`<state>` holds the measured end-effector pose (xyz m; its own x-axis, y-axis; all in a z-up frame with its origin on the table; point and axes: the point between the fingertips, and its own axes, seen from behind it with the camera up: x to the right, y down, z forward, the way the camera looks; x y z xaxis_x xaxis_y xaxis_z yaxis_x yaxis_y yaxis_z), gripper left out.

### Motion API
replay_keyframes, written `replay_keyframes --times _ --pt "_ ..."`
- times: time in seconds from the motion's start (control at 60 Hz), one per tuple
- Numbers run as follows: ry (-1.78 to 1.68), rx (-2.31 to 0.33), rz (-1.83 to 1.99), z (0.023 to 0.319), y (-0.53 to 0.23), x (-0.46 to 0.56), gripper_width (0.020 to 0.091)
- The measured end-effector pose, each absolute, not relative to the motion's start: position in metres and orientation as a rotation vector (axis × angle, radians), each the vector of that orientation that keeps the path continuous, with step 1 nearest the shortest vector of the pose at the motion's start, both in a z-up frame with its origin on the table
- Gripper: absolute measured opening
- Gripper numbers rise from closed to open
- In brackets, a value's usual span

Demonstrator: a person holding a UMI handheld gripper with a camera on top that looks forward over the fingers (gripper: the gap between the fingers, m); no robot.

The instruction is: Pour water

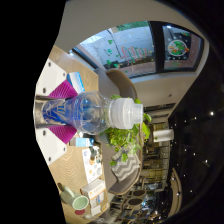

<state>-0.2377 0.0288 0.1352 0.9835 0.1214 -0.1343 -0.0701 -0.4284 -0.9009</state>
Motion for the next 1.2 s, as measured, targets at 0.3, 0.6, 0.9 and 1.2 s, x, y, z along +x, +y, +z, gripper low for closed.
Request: replay_keyframes --times 0.3,0.6,0.9,1.2 --pt "0.387 -1.865 0.841 0.234 0.029 -0.168 0.0306" --pt "1.158 -1.419 1.704 0.235 0.051 -0.055 0.0304" --pt "1.516 -1.212 1.933 0.18 0.062 0.004 0.0303" --pt "1.153 -1.625 1.7 0.198 0.055 0.015 0.0305"
